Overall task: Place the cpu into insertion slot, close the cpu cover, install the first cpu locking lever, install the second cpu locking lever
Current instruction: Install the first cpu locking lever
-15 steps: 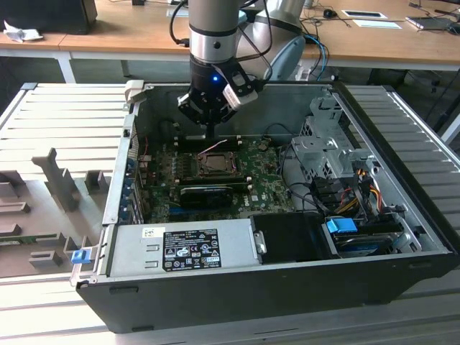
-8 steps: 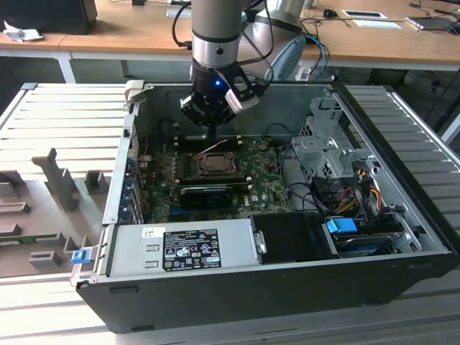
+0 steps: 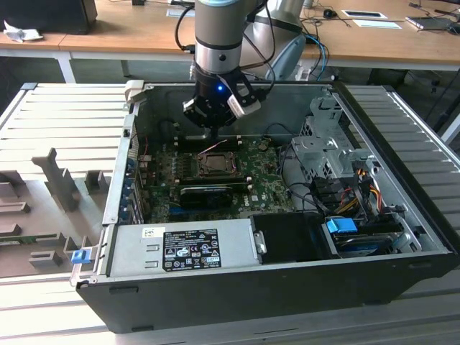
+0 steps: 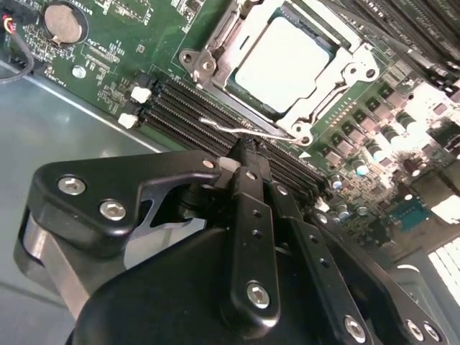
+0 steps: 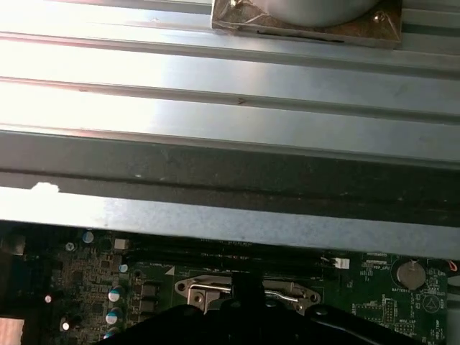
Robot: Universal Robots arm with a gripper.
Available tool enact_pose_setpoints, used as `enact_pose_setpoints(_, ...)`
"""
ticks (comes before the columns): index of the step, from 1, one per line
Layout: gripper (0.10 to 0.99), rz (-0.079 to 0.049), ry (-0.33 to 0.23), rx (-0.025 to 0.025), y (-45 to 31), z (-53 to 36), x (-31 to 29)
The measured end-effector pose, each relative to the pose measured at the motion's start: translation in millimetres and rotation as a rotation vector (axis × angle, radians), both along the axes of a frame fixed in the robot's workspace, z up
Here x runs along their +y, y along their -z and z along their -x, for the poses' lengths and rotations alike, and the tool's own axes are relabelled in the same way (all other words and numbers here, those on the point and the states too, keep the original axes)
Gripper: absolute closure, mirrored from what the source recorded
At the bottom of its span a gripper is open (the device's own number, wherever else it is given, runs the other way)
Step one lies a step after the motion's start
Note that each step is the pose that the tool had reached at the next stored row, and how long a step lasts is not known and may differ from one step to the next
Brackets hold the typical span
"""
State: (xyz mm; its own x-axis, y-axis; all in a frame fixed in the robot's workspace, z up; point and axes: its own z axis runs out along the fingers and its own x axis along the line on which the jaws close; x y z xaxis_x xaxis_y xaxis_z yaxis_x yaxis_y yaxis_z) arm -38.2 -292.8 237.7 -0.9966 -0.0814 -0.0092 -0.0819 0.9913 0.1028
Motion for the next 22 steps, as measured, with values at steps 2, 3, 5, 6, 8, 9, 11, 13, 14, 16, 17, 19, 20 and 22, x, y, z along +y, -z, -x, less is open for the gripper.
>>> enact_pose_setpoints(2,0.98,-0.001,0.002,0.0001,3.5,-0.6,0.1)
enact_pose_setpoints(3,0.98,-0.001,0.006,0.0,6.2,-0.7,0.5)
enact_pose_setpoints(5,0.98,0.0,0.007,0.0001,8.3,-1.0,1.5)
enact_pose_setpoints(6,0.98,-0.001,0.007,0.0,8.9,-1.4,2.0)
enact_pose_setpoints(8,0.98,-0.001,0.008,-0.0001,9.9,-2.4,2.6)
enact_pose_setpoints(9,0.98,-0.001,0.008,0.0,10.3,-3.0,2.8)
enact_pose_setpoints(11,0.98,-0.001,0.011,0.0001,10.9,-4.6,2.9)
enact_pose_setpoints(13,0.98,-0.001,0.016,0.0001,11.7,-5.9,3.2)
enact_pose_setpoints(14,0.98,-0.001,0.019,0.0,12.3,-6.5,3.2)
enact_pose_setpoints(16,0.98,-0.001,0.022,0.0,13.3,-7.4,3.3)
enact_pose_setpoints(17,0.98,-0.001,0.023,0.0,13.9,-7.7,3.3)
enact_pose_setpoints(19,0.98,-0.001,0.024,0.0,15.1,-9.4,3.3)
enact_pose_setpoints(20,0.98,-0.001,0.025,0.0001,15.9,-10.6,3.4)
enact_pose_setpoints(22,0.98,-0.001,0.025,0.0,17.6,-13.0,4.3)
